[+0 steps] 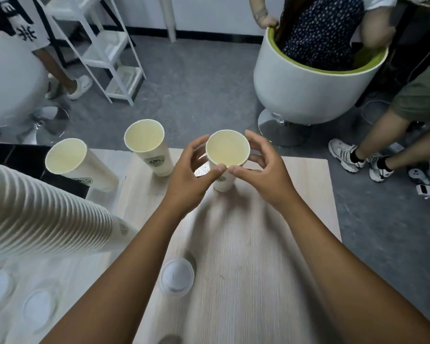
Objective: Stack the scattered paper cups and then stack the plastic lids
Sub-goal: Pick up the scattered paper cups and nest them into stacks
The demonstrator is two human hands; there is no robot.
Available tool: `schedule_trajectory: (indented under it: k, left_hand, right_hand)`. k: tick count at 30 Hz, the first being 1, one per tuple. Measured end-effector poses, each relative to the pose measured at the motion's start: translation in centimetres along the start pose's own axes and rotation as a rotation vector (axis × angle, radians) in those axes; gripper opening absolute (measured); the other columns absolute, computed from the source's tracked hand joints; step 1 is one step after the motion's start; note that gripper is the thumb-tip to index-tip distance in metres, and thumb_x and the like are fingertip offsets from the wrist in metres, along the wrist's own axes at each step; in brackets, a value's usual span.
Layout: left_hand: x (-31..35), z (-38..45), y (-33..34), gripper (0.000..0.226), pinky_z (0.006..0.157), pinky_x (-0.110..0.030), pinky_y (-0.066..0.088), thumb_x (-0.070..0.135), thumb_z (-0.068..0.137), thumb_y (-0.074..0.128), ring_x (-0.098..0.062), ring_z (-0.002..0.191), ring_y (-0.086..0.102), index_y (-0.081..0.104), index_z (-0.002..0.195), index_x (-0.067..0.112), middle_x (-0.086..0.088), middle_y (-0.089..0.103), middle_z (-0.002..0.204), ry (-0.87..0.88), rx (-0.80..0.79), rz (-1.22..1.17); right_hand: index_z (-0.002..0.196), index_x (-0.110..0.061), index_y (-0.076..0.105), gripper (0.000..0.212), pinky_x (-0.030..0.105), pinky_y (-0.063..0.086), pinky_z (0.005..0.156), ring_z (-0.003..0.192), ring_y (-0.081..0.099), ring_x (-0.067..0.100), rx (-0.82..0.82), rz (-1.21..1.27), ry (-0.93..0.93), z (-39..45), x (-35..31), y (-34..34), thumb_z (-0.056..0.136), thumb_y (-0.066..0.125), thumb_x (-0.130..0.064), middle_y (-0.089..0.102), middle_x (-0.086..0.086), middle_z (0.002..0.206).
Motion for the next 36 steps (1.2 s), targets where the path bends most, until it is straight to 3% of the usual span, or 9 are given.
schedule_trajectory:
  k: [3,8,14,17,21,24,29,34,36]
  left_hand:
    - [0.7,-2.1,-1.5,0.06,0.09,-0.014,0.052,0.012,0.09,0.079,-0.004,0.133,0.056,0.052,0.143,0.023,0.011,0.06,0.144,0.02,0.044,0.007]
    - [2.1,-4.5,-3.6,0.049,0.085,-0.011,0.052,0.011,0.089,0.079,-0.002,0.129,0.059,0.056,0.13,0.027,0.012,0.064,0.136,0.033,0.204,-0.079]
    - [7.2,-4.7,-5.8,0.054,0.092,-0.028,0.056,0.04,0.079,0.081,-0.01,0.129,0.061,0.057,0.127,0.031,0.009,0.065,0.135,0.187,0.332,-0.086]
    - [10.4,-4.2,-6.7,0.057,0.094,-0.028,0.055,0.04,0.083,0.078,-0.015,0.131,0.06,0.055,0.132,0.023,0.0,0.064,0.138,0.283,0.367,-0.108]
    - [13.8,-3.1,-8.2,0.058,0.103,-0.038,0.054,0.039,0.088,0.075,-0.017,0.13,0.061,0.052,0.137,0.017,-0.002,0.064,0.139,0.355,0.43,-0.104]
    - [15.1,-2.4,-9.5,0.053,0.107,-0.044,0.053,0.037,0.092,0.073,-0.018,0.131,0.06,0.051,0.137,0.02,-0.004,0.063,0.14,0.397,0.486,-0.108]
    - [13.0,-1.7,-10.9,0.055,0.112,-0.046,0.048,0.041,0.096,0.067,-0.013,0.135,0.057,0.047,0.144,0.023,-0.003,0.06,0.145,0.385,0.574,-0.1]
    - [7.9,-0.3,-11.8,0.049,0.118,-0.051,0.041,0.056,0.096,0.06,-0.015,0.143,0.049,0.045,0.143,0.046,0.001,0.056,0.151,0.262,0.605,-0.118]
    - [6.4,0.0,-11.8,0.048,0.119,-0.042,0.041,0.059,0.099,0.054,-0.01,0.145,0.045,0.045,0.145,0.051,0.008,0.053,0.154,0.194,0.596,-0.126]
  right_hand:
    - [0.143,-0.027,0.054,0.075,0.027,0.059,0.088,0.12,0.062,0.002,-0.033,-0.012,-0.023,-1.0,-0.9,1.3,0.078,0.09,-0.014,0.062,-0.014,0.136]
    - [0.138,-0.032,0.056,0.07,0.048,0.057,0.1,0.126,0.06,0.012,-0.102,-0.008,-0.08,-1.3,-3.4,3.8,0.078,0.09,-0.017,0.063,-0.013,0.136]
    - [0.141,-0.022,0.056,0.067,0.041,0.056,0.102,0.124,0.062,0.012,-0.135,0.05,-0.211,-0.3,-9.5,5.2,0.082,0.086,-0.013,0.064,-0.012,0.133]
    - [0.144,-0.02,0.055,0.067,0.035,0.058,0.097,0.122,0.062,0.013,-0.134,0.07,-0.284,0.8,-12.8,5.8,0.084,0.084,-0.016,0.062,-0.007,0.137]
    - [0.146,-0.017,0.053,0.067,0.028,0.057,0.094,0.125,0.061,0.017,-0.137,0.053,-0.415,2.5,-17.2,6.8,0.086,0.083,-0.02,0.06,0.0,0.141]
    - [0.144,-0.011,0.053,0.064,0.033,0.055,0.101,0.128,0.059,0.018,-0.138,0.048,-0.49,3.9,-19.3,8.0,0.087,0.082,-0.02,0.061,0.002,0.14]
    - [0.14,-0.013,0.055,0.062,0.037,0.053,0.105,0.126,0.062,0.019,-0.187,0.065,-0.46,5.9,-18.1,11.0,0.085,0.083,-0.019,0.064,0.002,0.136]
    - [0.141,-0.013,0.056,0.064,0.033,0.056,0.1,0.122,0.063,0.024,-0.221,0.055,-0.339,7.3,-14.1,13.2,0.084,0.086,-0.018,0.064,0.003,0.136]
    - [0.142,-0.017,0.056,0.068,0.037,0.055,0.103,0.124,0.062,0.022,-0.226,0.045,-0.297,7.8,-12.5,13.7,0.082,0.087,-0.024,0.063,-0.003,0.138]
Point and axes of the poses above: each hand's wrist, its own z-axis towards the middle knuckle, its own y-axis out of the palm, x = y × z, the point moved 7 cm from there along z, towards the middle knuckle
